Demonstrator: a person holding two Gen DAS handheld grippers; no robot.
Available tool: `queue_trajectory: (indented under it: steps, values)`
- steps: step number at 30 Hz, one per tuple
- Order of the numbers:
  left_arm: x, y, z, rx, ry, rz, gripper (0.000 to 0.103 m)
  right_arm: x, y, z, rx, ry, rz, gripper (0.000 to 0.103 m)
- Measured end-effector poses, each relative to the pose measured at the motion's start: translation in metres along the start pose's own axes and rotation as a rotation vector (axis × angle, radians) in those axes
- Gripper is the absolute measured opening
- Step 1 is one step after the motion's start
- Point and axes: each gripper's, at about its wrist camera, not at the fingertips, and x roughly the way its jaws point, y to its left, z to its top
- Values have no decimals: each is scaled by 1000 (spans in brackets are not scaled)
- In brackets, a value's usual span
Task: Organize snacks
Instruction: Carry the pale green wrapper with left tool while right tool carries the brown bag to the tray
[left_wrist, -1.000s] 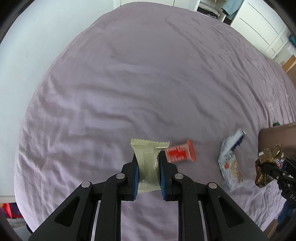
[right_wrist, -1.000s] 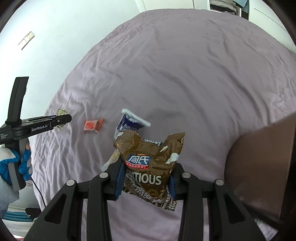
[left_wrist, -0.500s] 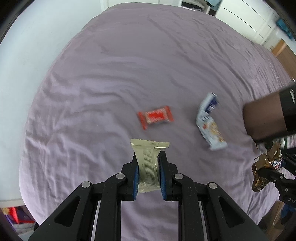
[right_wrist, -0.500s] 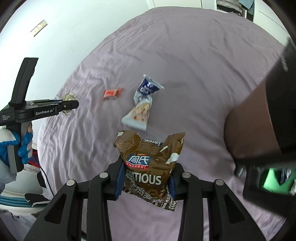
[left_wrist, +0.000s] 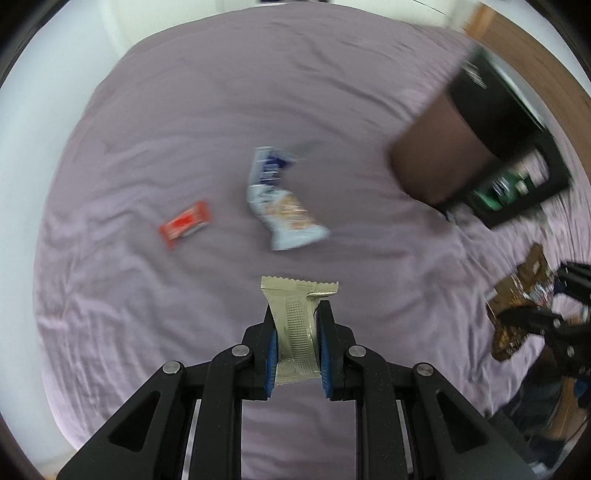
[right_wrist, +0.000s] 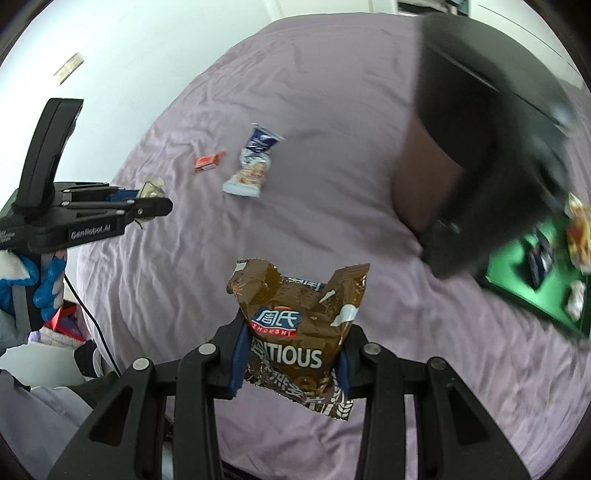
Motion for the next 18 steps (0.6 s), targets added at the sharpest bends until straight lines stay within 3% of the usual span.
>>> queue_trajectory:
  steps: [11,18]
  values:
    - [0,-129,3,307,16,-108,15,-37,-84,-52,223,-67,-82,0]
    - [9,-200,1,439,39,-187,15,-58,-142,-84,372,-102,-145,0]
